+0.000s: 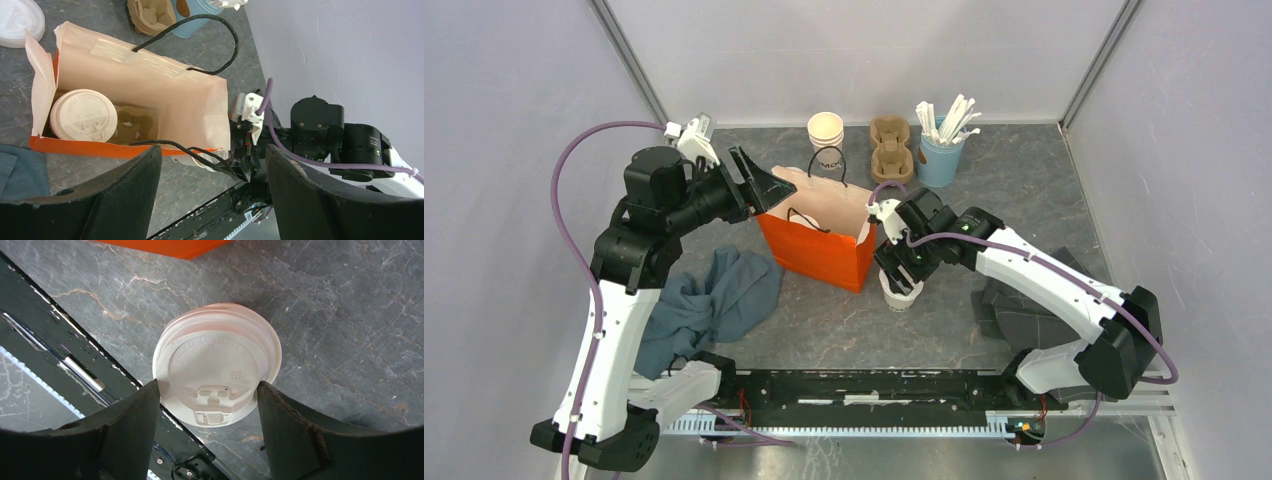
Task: Pack the takeout coffee
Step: Close the cup lid on the coffee cup.
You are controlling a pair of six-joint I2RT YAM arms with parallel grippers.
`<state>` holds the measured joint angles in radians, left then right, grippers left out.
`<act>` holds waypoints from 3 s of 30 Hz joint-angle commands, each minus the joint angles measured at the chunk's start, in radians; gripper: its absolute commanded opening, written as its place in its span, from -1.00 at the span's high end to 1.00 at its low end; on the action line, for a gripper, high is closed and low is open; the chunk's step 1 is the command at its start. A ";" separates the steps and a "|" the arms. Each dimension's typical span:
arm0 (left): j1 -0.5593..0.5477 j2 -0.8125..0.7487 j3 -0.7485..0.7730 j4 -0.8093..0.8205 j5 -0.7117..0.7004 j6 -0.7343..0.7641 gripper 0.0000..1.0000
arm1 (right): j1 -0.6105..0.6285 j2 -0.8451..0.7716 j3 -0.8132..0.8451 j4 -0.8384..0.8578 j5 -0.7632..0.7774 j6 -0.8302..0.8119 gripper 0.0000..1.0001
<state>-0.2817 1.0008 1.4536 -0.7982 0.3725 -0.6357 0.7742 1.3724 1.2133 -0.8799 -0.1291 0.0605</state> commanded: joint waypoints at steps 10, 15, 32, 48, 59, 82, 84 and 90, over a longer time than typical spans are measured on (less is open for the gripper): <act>0.001 -0.005 0.030 0.017 0.022 0.011 -0.64 | 0.032 0.029 -0.001 0.007 0.113 0.027 -0.50; 0.001 0.004 0.035 0.015 0.021 0.018 -0.64 | 0.038 0.038 -0.005 0.023 0.117 0.032 -0.51; 0.002 0.022 0.043 0.017 0.019 0.025 -0.64 | 0.054 0.061 0.003 0.015 0.111 0.026 -0.54; 0.002 0.026 0.037 0.026 0.015 0.018 -0.64 | 0.058 0.065 0.012 0.039 0.072 0.021 -0.65; 0.001 0.017 0.025 0.032 0.014 0.005 -0.64 | 0.057 0.046 -0.003 0.077 0.047 0.021 -0.76; 0.001 -0.251 -0.151 -0.346 -0.023 -0.136 -0.64 | -0.255 -0.127 -0.250 0.321 -0.318 0.150 -0.81; 0.001 -0.266 -0.218 -0.353 0.016 -0.156 -0.63 | -0.289 -0.094 -0.252 0.346 -0.364 0.145 -0.80; 0.001 -0.365 -0.517 -0.149 0.187 -0.314 -0.49 | -0.318 -0.053 -0.340 0.527 -0.558 0.274 -0.72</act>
<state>-0.2817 0.6945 1.0672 -1.0870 0.4221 -0.7956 0.4606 1.3117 0.9276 -0.5228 -0.5076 0.2413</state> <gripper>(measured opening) 0.767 0.877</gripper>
